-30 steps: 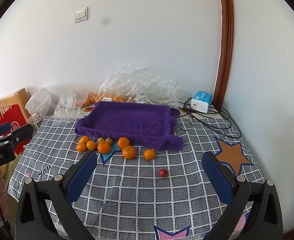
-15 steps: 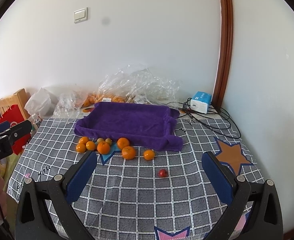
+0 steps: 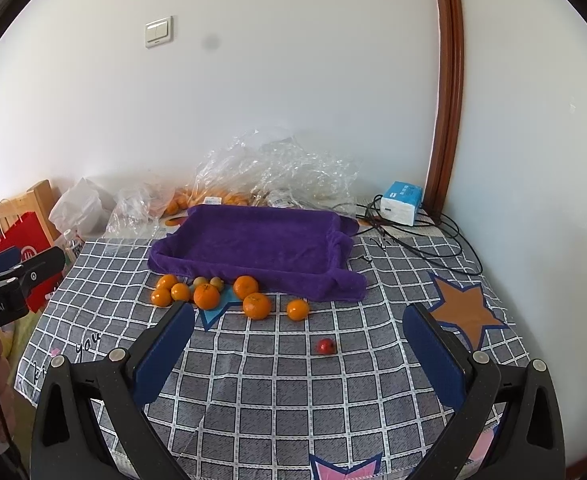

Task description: Organize fruits

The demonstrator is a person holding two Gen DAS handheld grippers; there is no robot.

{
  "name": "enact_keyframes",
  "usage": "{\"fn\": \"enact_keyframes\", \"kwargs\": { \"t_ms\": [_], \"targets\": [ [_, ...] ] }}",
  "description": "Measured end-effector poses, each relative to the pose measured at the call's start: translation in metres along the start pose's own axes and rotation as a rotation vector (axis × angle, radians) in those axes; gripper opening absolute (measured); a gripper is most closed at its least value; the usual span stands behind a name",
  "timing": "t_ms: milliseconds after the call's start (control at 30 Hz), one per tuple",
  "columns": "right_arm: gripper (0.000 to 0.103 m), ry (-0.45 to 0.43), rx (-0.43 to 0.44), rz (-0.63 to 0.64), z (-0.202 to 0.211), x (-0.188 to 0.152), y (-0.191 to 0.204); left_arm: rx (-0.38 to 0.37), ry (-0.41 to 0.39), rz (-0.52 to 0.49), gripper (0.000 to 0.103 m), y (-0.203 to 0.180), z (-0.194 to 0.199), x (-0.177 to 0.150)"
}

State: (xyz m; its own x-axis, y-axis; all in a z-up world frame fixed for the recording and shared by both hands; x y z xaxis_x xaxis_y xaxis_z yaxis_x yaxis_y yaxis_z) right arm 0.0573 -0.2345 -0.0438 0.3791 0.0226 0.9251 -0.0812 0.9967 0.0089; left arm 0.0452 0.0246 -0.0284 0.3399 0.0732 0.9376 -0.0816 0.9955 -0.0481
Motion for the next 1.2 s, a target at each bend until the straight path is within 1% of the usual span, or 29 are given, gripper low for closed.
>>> {"fn": "enact_keyframes", "kwargs": {
  "t_ms": [133, 367, 467, 567, 767, 900, 1000, 1100, 1200],
  "targets": [
    [0.103, 0.000, -0.012, 0.020, -0.001, -0.002, 0.000, -0.005, -0.002, 0.012, 0.103, 0.002, -0.002, 0.000],
    [0.103, -0.010, -0.016, 0.010, -0.005, 0.000, 0.000, 0.001, -0.005, 0.012, 0.103, 0.004, -0.005, -0.002],
    [0.103, -0.011, -0.021, 0.028, -0.008, -0.002, 0.001, 0.001, 0.006, 0.028, 0.103, 0.006, -0.010, -0.008],
    [0.103, -0.012, -0.040, 0.049, -0.014, -0.003, 0.000, 0.001, 0.017, 0.013, 0.103, 0.005, -0.016, -0.013],
    [0.102, 0.045, 0.001, 0.016, -0.032, -0.012, 0.001, 0.022, 0.012, -0.010, 0.103, 0.007, -0.026, -0.016],
    [0.102, 0.058, 0.003, 0.007, -0.041, -0.017, 0.001, 0.023, 0.005, -0.013, 0.103, 0.007, -0.033, -0.019],
    [0.102, 0.066, 0.022, -0.017, -0.048, -0.019, -0.002, 0.021, 0.015, -0.024, 0.103, 0.005, -0.041, -0.021],
    [0.102, 0.063, 0.042, -0.037, -0.056, -0.021, -0.004, 0.020, 0.008, -0.031, 0.103, 0.005, -0.049, -0.024],
    [0.102, 0.085, 0.050, -0.047, -0.066, -0.029, -0.006, 0.010, 0.041, -0.036, 0.103, 0.007, -0.061, -0.032]
  ]
}}
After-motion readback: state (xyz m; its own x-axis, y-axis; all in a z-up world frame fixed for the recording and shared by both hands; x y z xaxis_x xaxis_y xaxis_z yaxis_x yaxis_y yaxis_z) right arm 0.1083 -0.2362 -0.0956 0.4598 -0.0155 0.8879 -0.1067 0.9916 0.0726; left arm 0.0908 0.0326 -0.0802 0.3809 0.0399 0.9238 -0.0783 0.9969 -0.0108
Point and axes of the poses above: each gripper's, at about its wrist camera, not at the fingertips, and z roughly against the way its jaws point, y to its left, x to its top, the point moved 6 cm from there along -z, roughly the way its jaws point, and after that the axes turned 13 degrees about -y, right-handed, at the moved point
